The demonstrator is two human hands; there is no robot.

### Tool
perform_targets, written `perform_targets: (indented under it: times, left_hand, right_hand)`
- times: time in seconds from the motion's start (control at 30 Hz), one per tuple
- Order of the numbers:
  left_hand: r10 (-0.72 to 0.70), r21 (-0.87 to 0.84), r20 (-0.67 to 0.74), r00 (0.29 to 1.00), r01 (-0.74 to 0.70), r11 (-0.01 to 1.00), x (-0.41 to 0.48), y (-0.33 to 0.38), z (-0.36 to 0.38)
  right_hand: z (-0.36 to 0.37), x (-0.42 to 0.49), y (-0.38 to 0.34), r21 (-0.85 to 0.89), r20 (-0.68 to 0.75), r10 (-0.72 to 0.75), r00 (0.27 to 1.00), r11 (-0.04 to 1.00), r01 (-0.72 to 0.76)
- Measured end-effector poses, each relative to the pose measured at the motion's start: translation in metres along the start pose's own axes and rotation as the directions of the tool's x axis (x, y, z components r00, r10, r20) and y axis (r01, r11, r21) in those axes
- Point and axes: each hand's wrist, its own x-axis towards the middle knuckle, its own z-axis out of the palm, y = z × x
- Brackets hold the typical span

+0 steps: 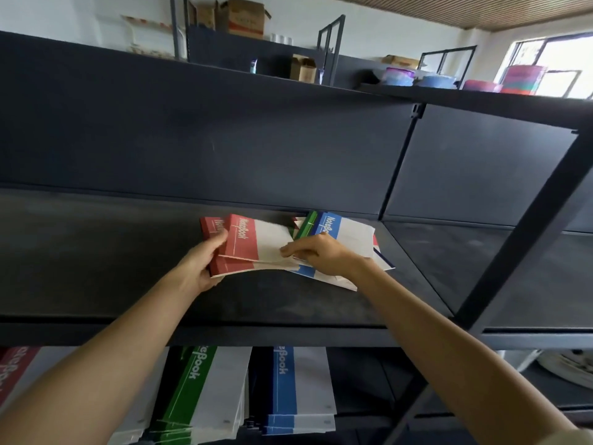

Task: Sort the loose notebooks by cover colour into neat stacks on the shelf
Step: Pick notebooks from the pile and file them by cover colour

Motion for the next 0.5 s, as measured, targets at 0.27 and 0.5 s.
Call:
perform_targets:
  times: [0.27,0.5]
  left_hand:
    - [0.021,0.294,0.002,1.000,-0.021,0.956,-0.002,0.007,-0.002]
    - [0.025,0.251,-0.020,1.000,-0.019,0.968,0.004,0.009,-0.009]
  right_hand:
    - [0.002,0.028,0.042,-0.307,-0.084,0.310,0.947,0.896,-0.321]
    - [-0.013,0.027,0.046,-0.402,0.039,0.296,0.954,0.879,-0.256]
